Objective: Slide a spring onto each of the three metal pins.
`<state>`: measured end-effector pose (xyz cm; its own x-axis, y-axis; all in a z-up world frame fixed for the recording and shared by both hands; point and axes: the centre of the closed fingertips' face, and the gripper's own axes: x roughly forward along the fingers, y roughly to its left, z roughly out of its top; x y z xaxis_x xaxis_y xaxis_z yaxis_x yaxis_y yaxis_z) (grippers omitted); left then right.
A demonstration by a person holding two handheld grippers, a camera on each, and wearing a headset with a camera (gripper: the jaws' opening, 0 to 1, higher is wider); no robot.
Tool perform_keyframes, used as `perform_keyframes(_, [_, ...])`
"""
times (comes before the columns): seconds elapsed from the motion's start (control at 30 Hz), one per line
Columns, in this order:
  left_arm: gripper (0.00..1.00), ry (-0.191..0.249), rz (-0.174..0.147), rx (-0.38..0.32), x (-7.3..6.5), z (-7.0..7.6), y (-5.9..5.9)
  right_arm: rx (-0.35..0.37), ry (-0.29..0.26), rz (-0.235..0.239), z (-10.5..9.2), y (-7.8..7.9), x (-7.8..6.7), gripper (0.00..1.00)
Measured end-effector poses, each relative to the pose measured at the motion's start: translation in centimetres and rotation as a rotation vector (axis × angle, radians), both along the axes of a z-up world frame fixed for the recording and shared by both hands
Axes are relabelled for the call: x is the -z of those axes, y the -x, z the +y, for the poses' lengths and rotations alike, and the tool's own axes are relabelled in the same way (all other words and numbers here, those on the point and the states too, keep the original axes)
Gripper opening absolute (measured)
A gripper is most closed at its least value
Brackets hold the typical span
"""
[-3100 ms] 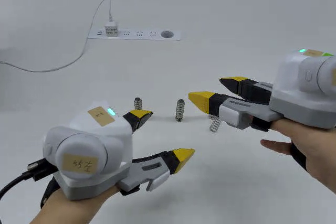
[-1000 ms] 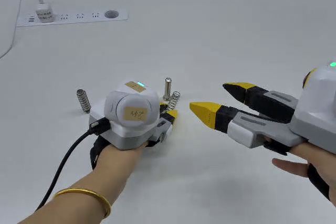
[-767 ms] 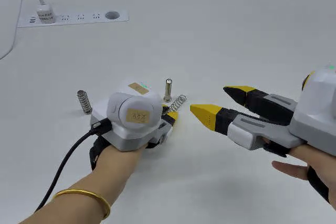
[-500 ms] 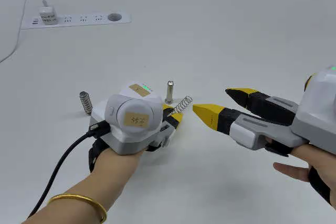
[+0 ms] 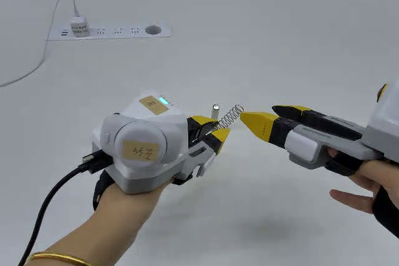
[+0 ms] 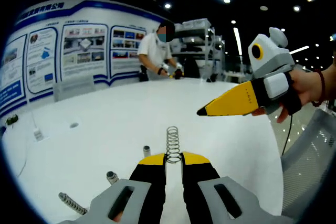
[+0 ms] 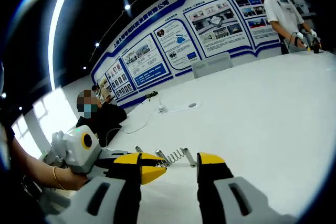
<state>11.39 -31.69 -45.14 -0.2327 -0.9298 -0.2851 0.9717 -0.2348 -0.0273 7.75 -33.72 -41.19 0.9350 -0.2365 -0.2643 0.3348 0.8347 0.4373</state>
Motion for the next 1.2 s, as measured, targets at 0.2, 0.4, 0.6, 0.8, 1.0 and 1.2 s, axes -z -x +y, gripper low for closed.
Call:
perform_keyframes(0.2, [0.10,0.063,0.019,0.001,-2.2,1.2,-0.1,-0.026,-0.106,-0.055,0.7,-1.2,-0.8,0.35])
perform_keyframes(0.4, [0.10,0.120,0.036,0.013,-4.0,2.2,0.1,-0.063,-0.199,-0.119,1.7,-2.2,-1.8,0.30])
perform_keyframes(0.6, [0.10,0.158,0.047,0.034,-5.1,2.8,0.4,-0.083,-0.293,-0.191,2.4,-2.8,-2.8,0.25])
perform_keyframes(0.8, [0.10,0.189,0.060,0.045,-6.0,3.4,0.7,-0.098,-0.357,-0.225,2.9,-3.1,-3.2,0.17])
perform_keyframes(1.0, [0.10,0.204,0.066,0.046,-6.6,3.8,0.6,-0.121,-0.402,-0.269,3.4,-3.3,-3.8,0.13])
perform_keyframes(1.2, [0.10,0.196,0.048,0.045,-6.6,4.2,0.4,-0.165,-0.369,-0.265,4.3,-3.7,-4.2,0.11])
